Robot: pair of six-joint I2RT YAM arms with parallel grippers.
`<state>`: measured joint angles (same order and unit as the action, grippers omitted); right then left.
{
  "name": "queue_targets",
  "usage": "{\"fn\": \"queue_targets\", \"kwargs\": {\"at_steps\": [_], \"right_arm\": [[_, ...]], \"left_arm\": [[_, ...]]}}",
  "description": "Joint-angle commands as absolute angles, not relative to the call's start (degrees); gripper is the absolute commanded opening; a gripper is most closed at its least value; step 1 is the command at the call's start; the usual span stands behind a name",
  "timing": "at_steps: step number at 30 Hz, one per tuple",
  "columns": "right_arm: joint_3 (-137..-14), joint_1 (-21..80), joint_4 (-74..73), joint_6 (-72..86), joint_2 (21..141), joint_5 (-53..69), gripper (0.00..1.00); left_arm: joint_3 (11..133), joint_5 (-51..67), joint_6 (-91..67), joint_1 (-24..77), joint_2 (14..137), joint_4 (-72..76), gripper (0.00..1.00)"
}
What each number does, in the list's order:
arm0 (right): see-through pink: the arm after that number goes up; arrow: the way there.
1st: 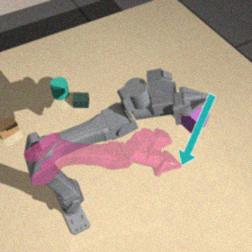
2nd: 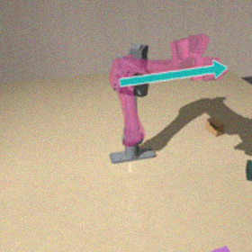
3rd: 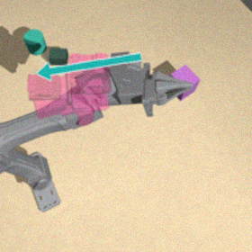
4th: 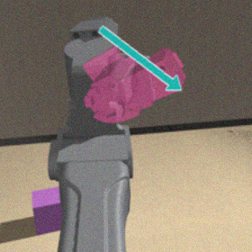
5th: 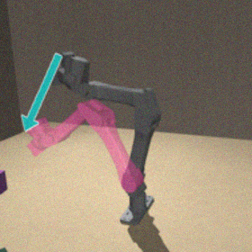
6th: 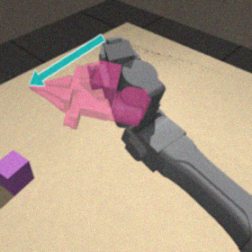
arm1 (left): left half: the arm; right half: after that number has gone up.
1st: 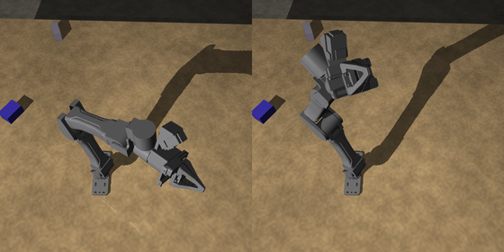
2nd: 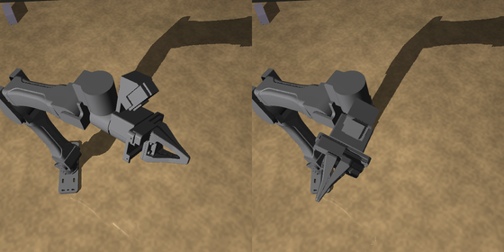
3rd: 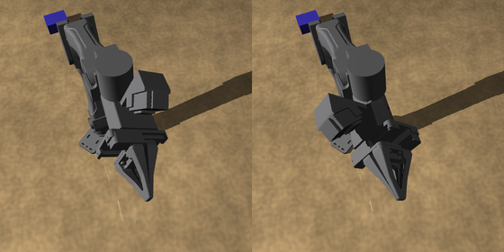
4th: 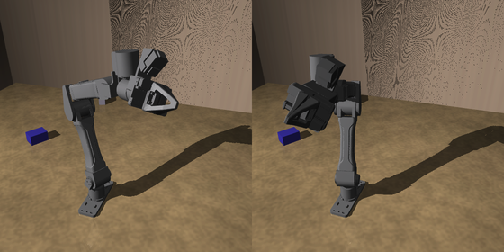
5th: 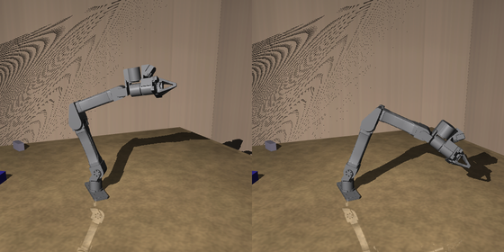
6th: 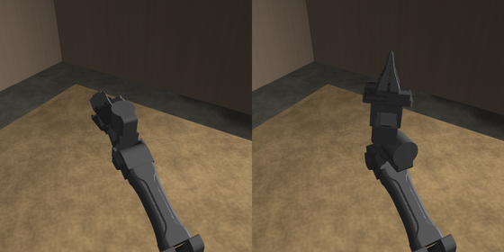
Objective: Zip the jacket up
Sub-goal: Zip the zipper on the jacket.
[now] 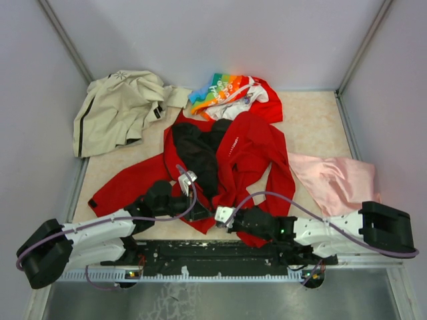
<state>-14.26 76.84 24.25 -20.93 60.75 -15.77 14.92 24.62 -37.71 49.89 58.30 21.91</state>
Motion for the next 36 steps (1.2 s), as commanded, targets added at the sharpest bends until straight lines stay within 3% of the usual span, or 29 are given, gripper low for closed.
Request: {"fn": "queue_targets", "kwargs": {"at_steps": [1, 19, 36], "right_arm": [[-14.76, 77.55, 26.35, -19.09, 59.09, -16.64, 0.02], [-27.53, 80.85, 6.8, -19.4, 53.49, -17.69, 0.0], [-30.15, 80.23, 12.44, -33.31, 57.65, -13.46, 0.0]], "left_arm": [[14.33, 25.47, -37.99, 50.16, 58.36, 23.82, 0.0], [14.33, 25.51, -37.7, 50.11, 59.6, 22.76, 0.0], [14.5, 27.21, -36.66, 50.18, 59.67, 23.32, 0.0]]}}
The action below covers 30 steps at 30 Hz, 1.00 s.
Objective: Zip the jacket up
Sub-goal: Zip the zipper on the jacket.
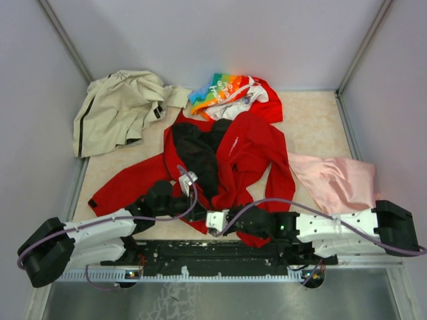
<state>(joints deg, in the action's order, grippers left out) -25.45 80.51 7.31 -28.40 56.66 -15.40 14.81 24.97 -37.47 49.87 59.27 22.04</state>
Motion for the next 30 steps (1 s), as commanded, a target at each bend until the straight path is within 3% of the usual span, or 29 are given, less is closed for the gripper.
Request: {"fn": "queue_targets", "kwargs": {"at_steps": [1, 6, 17, 30], "right_arm": [[-30.67, 79.34, 12.15, -33.55, 57.97, -12.52, 0.0], [-33.87, 75.53, 9.16, -33.57, 59.96, -4.53, 0.0], [-40.83, 68.29, 4.14, -30.61, 67.26, 1.28, 0.0], [-41.81, 67.89, 0.61, -26.91, 66.01, 5.28, 0.02]], "left_arm": [[14.5, 27.35, -36.55, 50.22, 59.74, 23.34, 0.0], [14.5, 27.52, -36.47, 50.19, 59.91, 23.32, 0.0], [13.67, 27.56, -35.77, 50.47, 58.19, 22.9, 0.0], [12.15, 19.86, -36.77, 50.5, 51.02, 17.74, 0.0]]}}
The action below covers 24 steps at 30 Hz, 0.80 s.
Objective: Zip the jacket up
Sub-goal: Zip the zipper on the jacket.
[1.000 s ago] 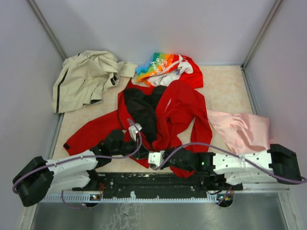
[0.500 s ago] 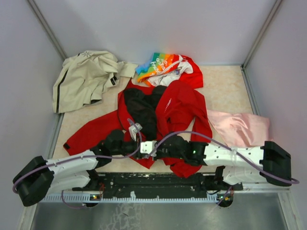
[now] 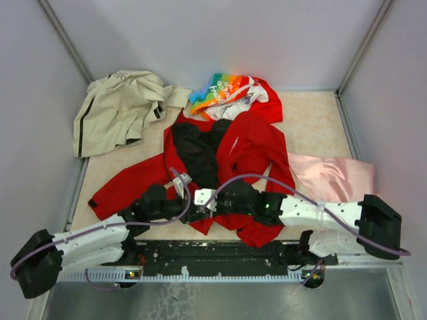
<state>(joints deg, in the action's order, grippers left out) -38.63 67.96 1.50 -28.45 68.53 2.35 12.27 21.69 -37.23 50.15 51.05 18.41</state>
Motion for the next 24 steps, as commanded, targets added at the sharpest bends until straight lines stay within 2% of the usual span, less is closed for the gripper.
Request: {"fn": "queue_targets", "kwargs": {"at_steps": [1, 4, 8, 15, 24], "right_arm": [[-42.14, 67.91, -0.58, -26.94, 65.01, 6.26, 0.08], [-43.44, 67.85, -4.35, -28.08, 62.96, 10.1, 0.23], [-45.96, 65.47, -9.2, -27.51, 64.37, 15.6, 0.31], [-51.73, 62.52, -15.54, -27.01, 71.45, 22.78, 0.34], [-52.16, 59.88, -16.08, -27.84, 74.01, 27.59, 0.34]], "left_arm": [[12.33, 20.25, -36.92, 50.47, 51.49, 17.77, 0.0], [12.61, 21.29, -37.04, 50.5, 52.8, 18.4, 0.0], [12.11, 22.24, -36.71, 50.45, 53.09, 20.21, 0.0], [10.75, 22.82, -35.4, 50.46, 52.82, 23.66, 0.0], [9.7, 24.41, -34.73, 50.45, 53.44, 27.83, 0.0]]}}
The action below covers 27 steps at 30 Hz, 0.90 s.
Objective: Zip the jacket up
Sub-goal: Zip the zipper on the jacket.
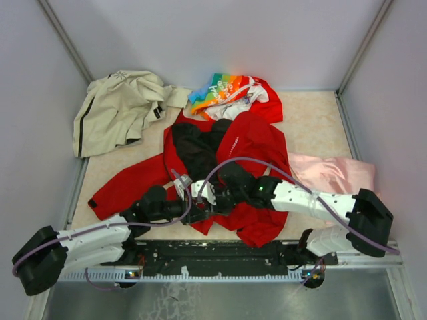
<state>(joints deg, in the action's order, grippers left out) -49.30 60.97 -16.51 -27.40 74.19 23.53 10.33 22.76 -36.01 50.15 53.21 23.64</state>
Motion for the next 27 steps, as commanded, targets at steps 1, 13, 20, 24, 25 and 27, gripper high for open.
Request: {"fn": "queue_targets", "kwargs": {"at_steps": [1, 13, 20, 24, 25, 27], "right_arm": [[-52.05, 59.59, -15.78, -27.89, 74.14, 27.9, 0.34], [-52.21, 57.7, -15.11, -28.87, 76.82, 31.43, 0.33], [-52.85, 57.4, -15.87, -29.85, 78.48, 34.29, 0.28], [-53.49, 57.26, -16.82, -30.75, 79.63, 35.82, 0.25], [-53.72, 57.23, -17.32, -31.01, 79.91, 36.5, 0.25], [-54.14, 57.23, -18.39, -31.66, 80.66, 37.93, 0.24]], "left_arm": [[9.57, 24.69, -34.65, 50.47, 53.47, 28.19, 0.0], [8.93, 25.81, -33.89, 50.45, 52.05, 29.94, 0.0], [8.71, 26.49, -33.63, 50.45, 52.06, 30.66, 0.0], [8.64, 26.75, -33.33, 50.45, 51.96, 30.92, 0.0], [8.55, 26.8, -33.37, 50.5, 51.88, 31.0, 0.0], [8.44, 26.64, -33.24, 50.46, 51.71, 31.16, 0.0]]}}
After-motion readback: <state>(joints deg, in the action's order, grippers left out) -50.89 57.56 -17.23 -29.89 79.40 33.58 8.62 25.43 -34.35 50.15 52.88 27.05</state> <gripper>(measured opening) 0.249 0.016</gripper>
